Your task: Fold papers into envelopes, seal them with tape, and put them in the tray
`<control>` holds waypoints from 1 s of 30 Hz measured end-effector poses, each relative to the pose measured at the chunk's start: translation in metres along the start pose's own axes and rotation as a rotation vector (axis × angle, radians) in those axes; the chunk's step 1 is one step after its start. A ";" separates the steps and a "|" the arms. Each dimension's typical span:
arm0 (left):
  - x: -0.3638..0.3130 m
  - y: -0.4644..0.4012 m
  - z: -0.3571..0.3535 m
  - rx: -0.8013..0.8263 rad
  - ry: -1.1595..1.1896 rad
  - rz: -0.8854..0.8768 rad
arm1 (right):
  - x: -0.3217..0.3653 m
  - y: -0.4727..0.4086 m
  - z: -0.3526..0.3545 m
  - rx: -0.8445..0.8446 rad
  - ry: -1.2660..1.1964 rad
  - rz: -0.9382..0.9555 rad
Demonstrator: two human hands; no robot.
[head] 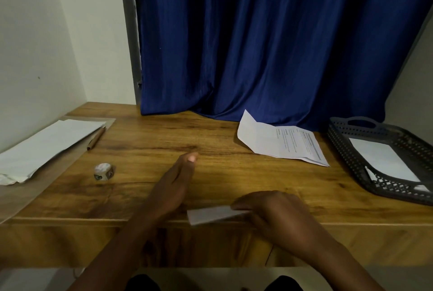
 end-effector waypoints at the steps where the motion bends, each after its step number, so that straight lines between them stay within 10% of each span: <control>1: 0.000 0.001 0.001 -0.002 0.041 0.014 | -0.002 -0.002 0.006 -0.001 -0.038 -0.018; 13: -0.012 0.008 0.001 0.000 -0.015 0.037 | -0.032 -0.058 0.002 -0.264 -1.633 -0.591; 18: -0.009 0.010 -0.005 0.062 -0.203 0.052 | -0.041 -0.075 -0.030 -0.122 -0.938 -0.626; 30: -0.019 0.009 -0.005 0.093 -0.217 -0.083 | -0.051 -0.074 -0.039 -0.261 -0.846 -0.524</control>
Point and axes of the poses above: each hand's wrist, its own y-axis away from the middle knuckle, its own z-axis out of the back of the hand, x = y × z, the point moved 9 cm from there along -y, towards the middle knuckle, and after that the axes turned 3 degrees about -y, right-handed, at the moved point
